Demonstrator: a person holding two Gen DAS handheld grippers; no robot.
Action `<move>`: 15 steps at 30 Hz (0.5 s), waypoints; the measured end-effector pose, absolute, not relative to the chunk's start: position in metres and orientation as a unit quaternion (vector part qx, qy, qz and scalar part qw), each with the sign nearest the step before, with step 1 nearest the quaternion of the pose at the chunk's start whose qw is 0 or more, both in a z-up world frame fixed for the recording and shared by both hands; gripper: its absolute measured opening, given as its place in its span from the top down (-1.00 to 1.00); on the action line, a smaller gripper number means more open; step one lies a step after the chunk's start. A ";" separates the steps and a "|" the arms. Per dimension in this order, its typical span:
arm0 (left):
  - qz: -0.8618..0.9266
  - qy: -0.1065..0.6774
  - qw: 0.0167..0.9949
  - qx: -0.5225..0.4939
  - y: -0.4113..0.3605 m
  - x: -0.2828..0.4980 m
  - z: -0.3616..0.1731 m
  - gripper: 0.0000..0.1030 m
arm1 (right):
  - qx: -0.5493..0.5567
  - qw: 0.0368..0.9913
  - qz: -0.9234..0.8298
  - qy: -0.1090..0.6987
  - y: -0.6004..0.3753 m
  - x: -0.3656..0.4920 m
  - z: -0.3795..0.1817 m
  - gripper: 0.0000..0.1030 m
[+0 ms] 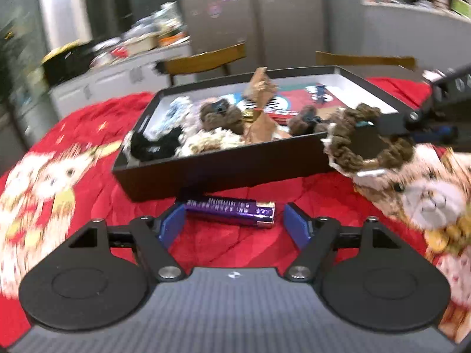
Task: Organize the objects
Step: 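Lift the brown scrunchie with the right gripper while the left closes on the purple stick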
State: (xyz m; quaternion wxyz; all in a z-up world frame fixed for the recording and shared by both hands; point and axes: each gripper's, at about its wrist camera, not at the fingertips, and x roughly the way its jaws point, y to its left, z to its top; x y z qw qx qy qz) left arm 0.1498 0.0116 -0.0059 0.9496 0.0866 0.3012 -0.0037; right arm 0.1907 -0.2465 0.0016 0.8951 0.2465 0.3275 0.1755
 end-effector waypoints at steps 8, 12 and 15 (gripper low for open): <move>-0.079 0.326 0.941 0.041 0.040 0.167 -0.009 -0.72 | 0.259 0.883 0.192 0.342 -0.245 0.192 -0.001 0.76; -0.091 0.325 0.941 0.035 0.042 0.169 -0.009 -0.72 | 0.254 0.885 0.190 0.341 -0.244 0.191 -0.001 0.76; -0.088 0.325 0.941 0.041 0.043 0.171 -0.010 -0.75 | 0.255 0.885 0.186 0.342 -0.245 0.191 -0.002 0.76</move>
